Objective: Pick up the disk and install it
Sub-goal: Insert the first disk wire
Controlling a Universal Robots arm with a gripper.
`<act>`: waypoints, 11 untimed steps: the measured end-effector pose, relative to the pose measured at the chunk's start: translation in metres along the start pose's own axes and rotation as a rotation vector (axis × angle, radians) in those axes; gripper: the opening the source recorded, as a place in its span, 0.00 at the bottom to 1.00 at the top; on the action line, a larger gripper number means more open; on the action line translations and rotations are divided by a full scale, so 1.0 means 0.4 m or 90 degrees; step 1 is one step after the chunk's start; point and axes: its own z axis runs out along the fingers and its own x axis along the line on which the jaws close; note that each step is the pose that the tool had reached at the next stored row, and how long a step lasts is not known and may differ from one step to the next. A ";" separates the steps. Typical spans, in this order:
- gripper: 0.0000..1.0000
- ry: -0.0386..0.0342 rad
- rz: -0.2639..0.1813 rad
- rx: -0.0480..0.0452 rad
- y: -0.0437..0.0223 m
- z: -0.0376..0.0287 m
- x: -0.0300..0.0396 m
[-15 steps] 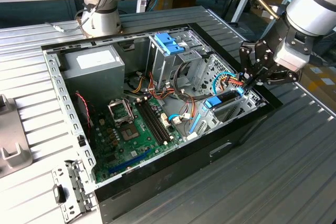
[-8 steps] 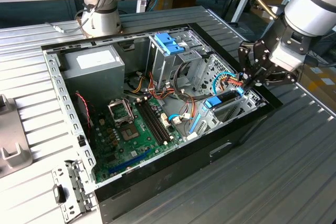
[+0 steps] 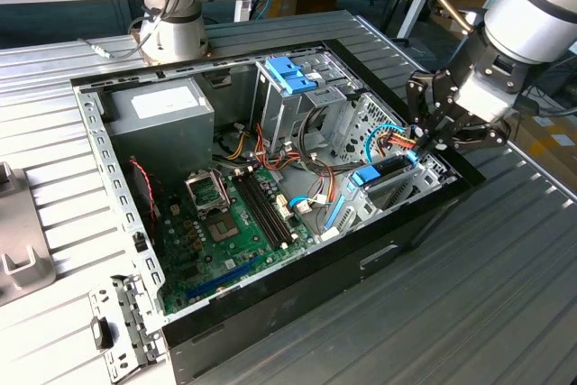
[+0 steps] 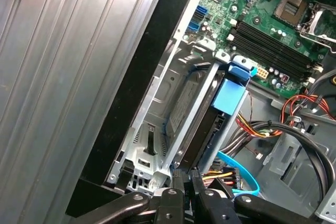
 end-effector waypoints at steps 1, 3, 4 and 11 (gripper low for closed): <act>0.17 0.0004 0.004 0.0003 0.001 0.000 -0.001; 0.17 0.0016 0.013 0.0008 0.004 0.000 -0.002; 0.17 0.0021 0.017 0.0011 0.006 0.000 -0.003; 0.17 0.0074 0.061 0.0037 0.015 -0.001 -0.007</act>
